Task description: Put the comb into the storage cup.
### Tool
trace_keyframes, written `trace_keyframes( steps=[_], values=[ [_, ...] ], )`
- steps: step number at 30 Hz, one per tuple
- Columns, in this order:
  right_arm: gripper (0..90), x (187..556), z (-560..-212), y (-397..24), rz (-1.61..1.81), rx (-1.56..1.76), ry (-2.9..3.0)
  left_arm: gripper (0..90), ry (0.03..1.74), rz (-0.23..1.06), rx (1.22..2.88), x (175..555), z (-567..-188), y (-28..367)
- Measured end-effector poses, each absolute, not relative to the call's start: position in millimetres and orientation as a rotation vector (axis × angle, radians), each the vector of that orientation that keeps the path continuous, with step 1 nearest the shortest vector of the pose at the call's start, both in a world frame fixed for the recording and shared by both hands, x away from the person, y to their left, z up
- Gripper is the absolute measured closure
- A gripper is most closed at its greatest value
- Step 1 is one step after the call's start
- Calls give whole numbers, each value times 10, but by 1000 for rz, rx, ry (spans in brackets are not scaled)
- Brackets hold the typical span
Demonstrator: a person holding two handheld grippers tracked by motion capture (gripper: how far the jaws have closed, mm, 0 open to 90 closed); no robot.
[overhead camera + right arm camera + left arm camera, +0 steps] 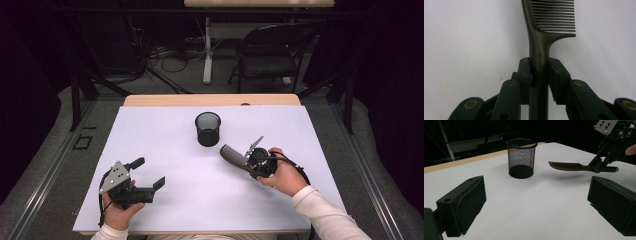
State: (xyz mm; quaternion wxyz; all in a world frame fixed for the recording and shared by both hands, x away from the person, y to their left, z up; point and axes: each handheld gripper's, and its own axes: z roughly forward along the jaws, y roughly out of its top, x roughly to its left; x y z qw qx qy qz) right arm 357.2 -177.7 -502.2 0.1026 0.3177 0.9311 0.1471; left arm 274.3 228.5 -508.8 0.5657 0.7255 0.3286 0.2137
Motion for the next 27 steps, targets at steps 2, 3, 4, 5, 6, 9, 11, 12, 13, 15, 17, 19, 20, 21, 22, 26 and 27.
trace_keyframes(
  steps=[2, 3, 4, 5, 6, 9, 11, 12, 13, 15, 17, 19, 20, 21, 22, 26, 27],
  values=[
    [726, 3561, -5009, -1771, 455, 938, 2741, 19, 773, 502, 1706, 2744, -5089, 2286],
    [726, 3554, -5003, -1766, 469, 940, 2737, 19, 774, 502, 1706, 2744, -5089, 2286],
    [726, 3549, -4996, -1761, 479, 934, 2736, 19, 773, 501, 1705, 2743, -5089, 2286],
    [726, 3542, -4987, -1754, 488, 936, 2733, 19, 773, 502, 1705, 2743, -5089, 2286],
    [726, 3536, -4979, -1747, 497, 935, 2730, 19, 773, 501, 1704, 2743, -5089, 2286],
    [726, 3522, -4955, -1730, 524, 933, 2721, 19, 774, 503, 1705, 2742, -5089, 2285],
    [726, 3512, -4940, -1717, 553, 927, 2712, 19, 773, 502, 1704, 2742, -5089, 2285],
    [726, 3506, -4935, -1709, 566, 929, 2706, 19, 774, 503, 1705, 2742, -5089, 2285],
    [726, 3504, -4927, -1703, 577, 926, 2703, 19, 773, 502, 1706, 2743, -5089, 2286],
    [726, 3502, -4915, -1694, 597, 923, 2700, 19, 774, 501, 1706, 2743, -5090, 2286],
    [726, 3499, -4902, -1682, 611, 930, 2696, 19, 773, 501, 1706, 2744, -5089, 2287],
    [726, 3501, -4890, -1671, 640, 934, 2686, 19, 772, 499, 1704, 2745, -5091, 2286],
    [726, 3511, -4883, -1669, 654, 917, 2684, 19, 773, 498, 1703, 2746, -5092, 2286],
    [726, 3505, -4876, -1657, 666, 932, 2679, 19, 773, 498, 1704, 2745, -5092, 2286],
    [726, 3512, -4870, -1651, 680, 916, 2674, 19, 772, 498, 1704, 2745, -5092, 2286],
    [726, 3512, -4844, -1615, 724, 918, 2650, 19, 777, 496, 1703, 2750, -5095, 2288],
    [726, 3514, -4837, -1607, 731, 910, 2645, 19, 777, 496, 1703, 2751, -5095, 2289]
  ],
)
